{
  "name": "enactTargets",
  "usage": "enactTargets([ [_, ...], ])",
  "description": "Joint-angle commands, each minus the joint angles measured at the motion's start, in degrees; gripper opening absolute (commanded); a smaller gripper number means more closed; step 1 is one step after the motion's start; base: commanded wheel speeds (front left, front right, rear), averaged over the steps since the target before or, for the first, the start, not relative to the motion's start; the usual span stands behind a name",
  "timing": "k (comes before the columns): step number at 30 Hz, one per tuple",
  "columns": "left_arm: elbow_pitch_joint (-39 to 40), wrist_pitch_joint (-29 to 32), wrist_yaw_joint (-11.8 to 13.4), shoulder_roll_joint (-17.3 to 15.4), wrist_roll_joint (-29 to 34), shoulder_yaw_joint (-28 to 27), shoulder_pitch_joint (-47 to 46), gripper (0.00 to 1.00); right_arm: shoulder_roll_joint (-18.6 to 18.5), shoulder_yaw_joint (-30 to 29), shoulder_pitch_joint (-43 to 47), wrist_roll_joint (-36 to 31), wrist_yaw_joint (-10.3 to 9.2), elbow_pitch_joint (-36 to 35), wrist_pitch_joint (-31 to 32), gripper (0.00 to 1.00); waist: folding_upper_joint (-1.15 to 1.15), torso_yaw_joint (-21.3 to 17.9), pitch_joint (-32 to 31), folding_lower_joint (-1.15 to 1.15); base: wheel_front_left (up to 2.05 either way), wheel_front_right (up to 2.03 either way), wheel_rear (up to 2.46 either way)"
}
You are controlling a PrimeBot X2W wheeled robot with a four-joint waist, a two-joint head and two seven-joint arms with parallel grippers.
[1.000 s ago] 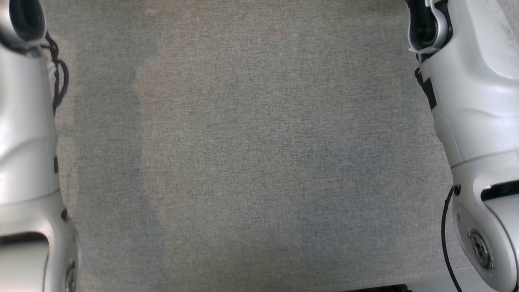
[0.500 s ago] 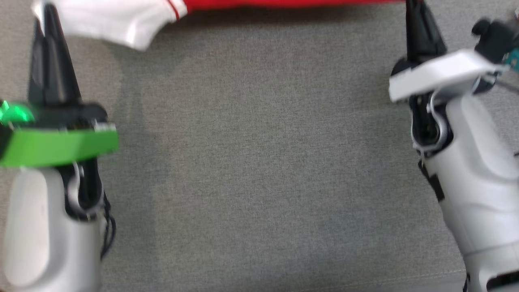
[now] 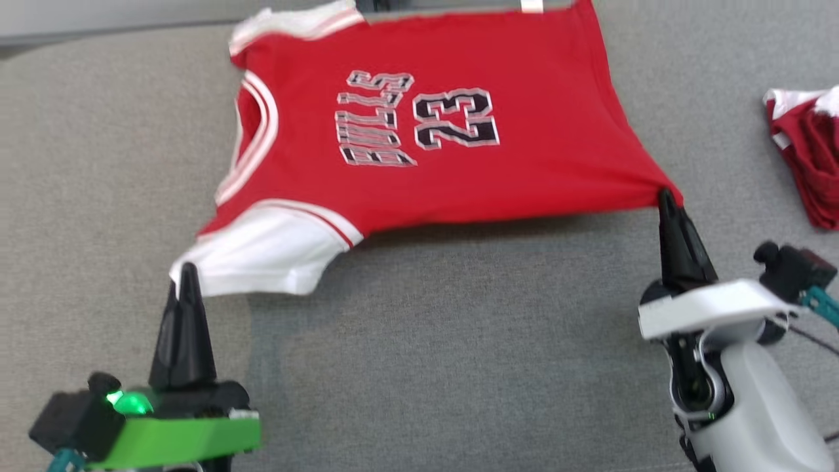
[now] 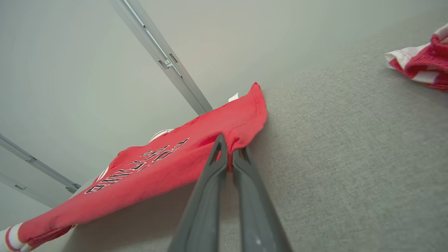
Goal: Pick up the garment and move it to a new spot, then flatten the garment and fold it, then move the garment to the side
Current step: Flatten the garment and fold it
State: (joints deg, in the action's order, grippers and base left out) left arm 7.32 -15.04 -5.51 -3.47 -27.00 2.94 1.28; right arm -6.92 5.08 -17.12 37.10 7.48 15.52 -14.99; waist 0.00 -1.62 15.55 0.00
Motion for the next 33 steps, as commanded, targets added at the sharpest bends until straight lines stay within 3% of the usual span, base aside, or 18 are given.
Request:
enactTargets([
  [1, 0.76, -0.15, 0.40, 0.03, 0.81, 0.28, 2.14, 0.00, 0.17, -0.23, 2.70, -0.52, 0.01, -0.98, -0.26, 0.00, 0.00, 1.05, -5.85, 0.00, 0.00, 0.00, 0.00],
  [10, 6.14, 0.05, 1.05, -0.95, 3.75, 3.16, 10.57, 0.00, -0.50, 1.31, 13.63, -0.88, 0.01, -6.03, -0.22, 0.00, 0.00, 0.02, -11.26, 0.00, 0.00, 0.00, 0.00],
  [21, 12.60, 2.23, 2.73, -2.56, 4.21, 3.40, 19.48, 0.00, -0.94, -1.51, 22.61, -1.49, 0.01, -12.38, 3.93, 0.00, 0.00, -0.66, -11.62, 0.00, 0.00, 0.00, 0.00],
  [33, 4.08, 1.84, 1.38, -2.66, 4.08, 5.38, 15.95, 0.00, 0.51, 0.05, 20.13, -1.71, 0.01, -3.36, 4.66, 0.00, 0.00, -0.92, -8.90, 0.00, 0.00, 0.00, 0.00],
])
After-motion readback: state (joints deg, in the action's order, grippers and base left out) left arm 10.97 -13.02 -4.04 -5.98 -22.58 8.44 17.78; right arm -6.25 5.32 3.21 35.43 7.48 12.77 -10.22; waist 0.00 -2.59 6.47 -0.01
